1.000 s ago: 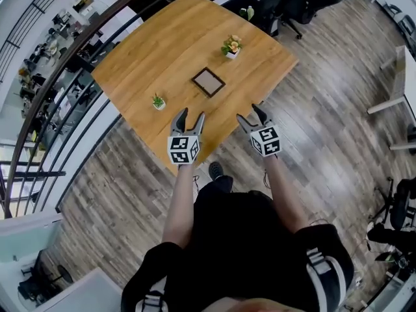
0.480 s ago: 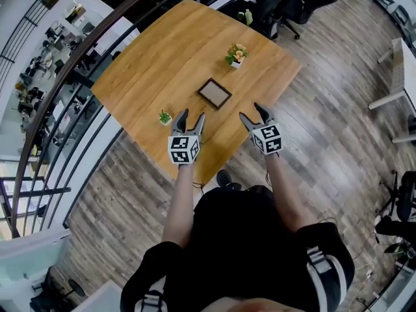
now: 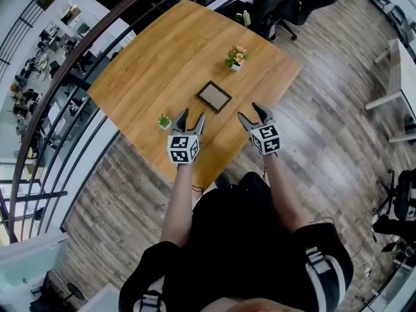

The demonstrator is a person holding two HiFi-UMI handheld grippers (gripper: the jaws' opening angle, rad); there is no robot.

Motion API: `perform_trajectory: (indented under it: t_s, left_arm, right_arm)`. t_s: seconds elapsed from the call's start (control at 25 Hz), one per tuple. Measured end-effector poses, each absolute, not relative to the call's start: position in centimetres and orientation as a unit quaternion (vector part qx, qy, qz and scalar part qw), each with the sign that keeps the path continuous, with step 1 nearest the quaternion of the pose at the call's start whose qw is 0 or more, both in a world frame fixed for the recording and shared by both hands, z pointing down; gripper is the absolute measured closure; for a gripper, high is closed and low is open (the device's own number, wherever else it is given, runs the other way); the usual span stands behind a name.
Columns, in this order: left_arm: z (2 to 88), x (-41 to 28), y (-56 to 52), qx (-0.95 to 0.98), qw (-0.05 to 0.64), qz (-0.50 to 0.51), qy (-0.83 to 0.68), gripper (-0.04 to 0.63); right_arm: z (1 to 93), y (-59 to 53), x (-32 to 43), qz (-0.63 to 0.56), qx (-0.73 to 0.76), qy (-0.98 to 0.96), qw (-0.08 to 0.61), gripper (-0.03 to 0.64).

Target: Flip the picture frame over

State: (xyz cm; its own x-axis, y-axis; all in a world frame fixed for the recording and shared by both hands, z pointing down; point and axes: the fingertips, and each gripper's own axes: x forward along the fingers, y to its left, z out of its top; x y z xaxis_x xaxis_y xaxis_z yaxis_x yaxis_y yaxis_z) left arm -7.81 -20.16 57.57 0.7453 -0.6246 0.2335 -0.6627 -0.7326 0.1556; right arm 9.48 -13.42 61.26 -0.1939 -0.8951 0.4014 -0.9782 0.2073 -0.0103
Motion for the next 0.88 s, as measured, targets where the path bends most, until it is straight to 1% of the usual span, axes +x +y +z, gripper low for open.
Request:
perform_trajectory:
  t_s: [0.28,0.44,0.6,0.88]
  left_arm:
    - [58.4,-7.4,-20.6,0.92,0.123,0.088,-0.361,0.344]
    - [58.8,-7.6,-21.7,0.912,0.126,0.093,-0.379,0.344]
    - [59.4,-8.7,-22.9,0.899,0.14,0.1,-0.402,0.344]
    - [61.6,-9.1,-23.9,0.88,0.162,0.121,-0.43,0.344]
  right_arm:
    - [62.7,-14.1,10.9,0.15,0.607,-0.765,0.157,0.345]
    - [63.2,-16.5,9.8,0.147,0.58,-0.785,0.163,0.345]
    - [63.4,-18.8,8.8,0.152,0.56,-0.799,0.156,0.349]
    - [66.9,-20.5,7.1,0.187,0.516,-0.818,0.17,0.348]
